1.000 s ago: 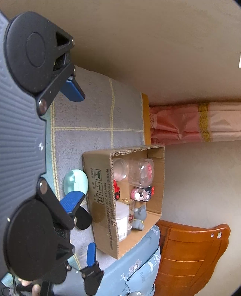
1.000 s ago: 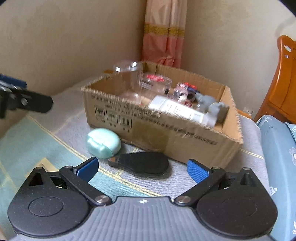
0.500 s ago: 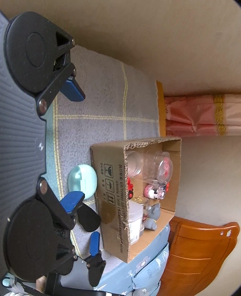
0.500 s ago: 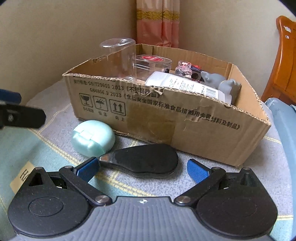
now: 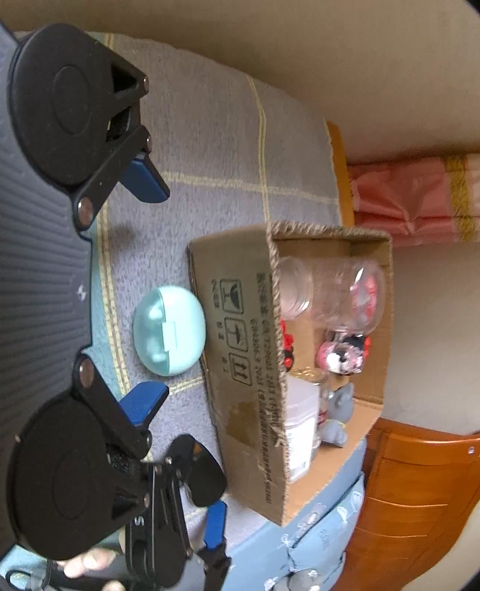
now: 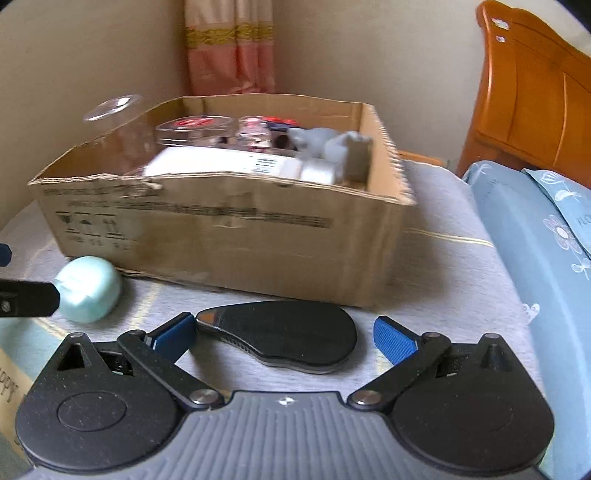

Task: Organize rigid objects
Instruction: 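Move the left tool to the mint-green case while the right tool moves to the black key fob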

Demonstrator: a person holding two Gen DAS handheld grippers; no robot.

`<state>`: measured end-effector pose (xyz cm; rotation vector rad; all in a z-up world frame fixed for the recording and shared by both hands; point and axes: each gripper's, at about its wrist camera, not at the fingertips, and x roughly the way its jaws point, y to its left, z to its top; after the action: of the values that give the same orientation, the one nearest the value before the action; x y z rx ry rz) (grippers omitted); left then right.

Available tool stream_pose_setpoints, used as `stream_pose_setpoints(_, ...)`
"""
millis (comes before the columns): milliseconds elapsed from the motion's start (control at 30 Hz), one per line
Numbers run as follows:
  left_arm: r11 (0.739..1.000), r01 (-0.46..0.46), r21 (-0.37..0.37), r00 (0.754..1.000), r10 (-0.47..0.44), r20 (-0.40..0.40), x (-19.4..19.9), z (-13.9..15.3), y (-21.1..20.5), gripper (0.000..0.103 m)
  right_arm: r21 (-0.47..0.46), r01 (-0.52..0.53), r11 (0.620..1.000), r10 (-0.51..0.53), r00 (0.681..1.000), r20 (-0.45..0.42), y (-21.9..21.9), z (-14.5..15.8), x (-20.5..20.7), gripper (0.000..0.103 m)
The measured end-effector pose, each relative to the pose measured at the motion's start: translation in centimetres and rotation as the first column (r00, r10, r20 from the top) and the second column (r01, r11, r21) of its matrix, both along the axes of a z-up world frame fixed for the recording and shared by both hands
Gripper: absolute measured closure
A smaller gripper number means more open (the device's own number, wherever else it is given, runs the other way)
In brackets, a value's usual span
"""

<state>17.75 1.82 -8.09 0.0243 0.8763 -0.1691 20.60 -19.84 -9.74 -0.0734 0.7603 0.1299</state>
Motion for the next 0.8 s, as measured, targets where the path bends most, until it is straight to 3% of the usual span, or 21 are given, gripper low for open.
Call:
stream_pose_setpoints(200, 1.0, -0.008, 0.019, 0.998, 0.009, -0.058, 1.2, -1.9, -0.7, 0.001, 0.002, -0.013, 1.0, 0.013, 1.0, 0.01, -0.9, -0.2, 0.0, 0.0)
stream_pose_setpoints(800, 0.997, -0.072, 0.037, 0.997, 0.071, 0.009, 1.6, -2.3, -1.3, 0.001, 0.004, -0.083, 0.997, 0.083, 0.996, 0.025, -2.2, 0.0, -0.9, 0.0)
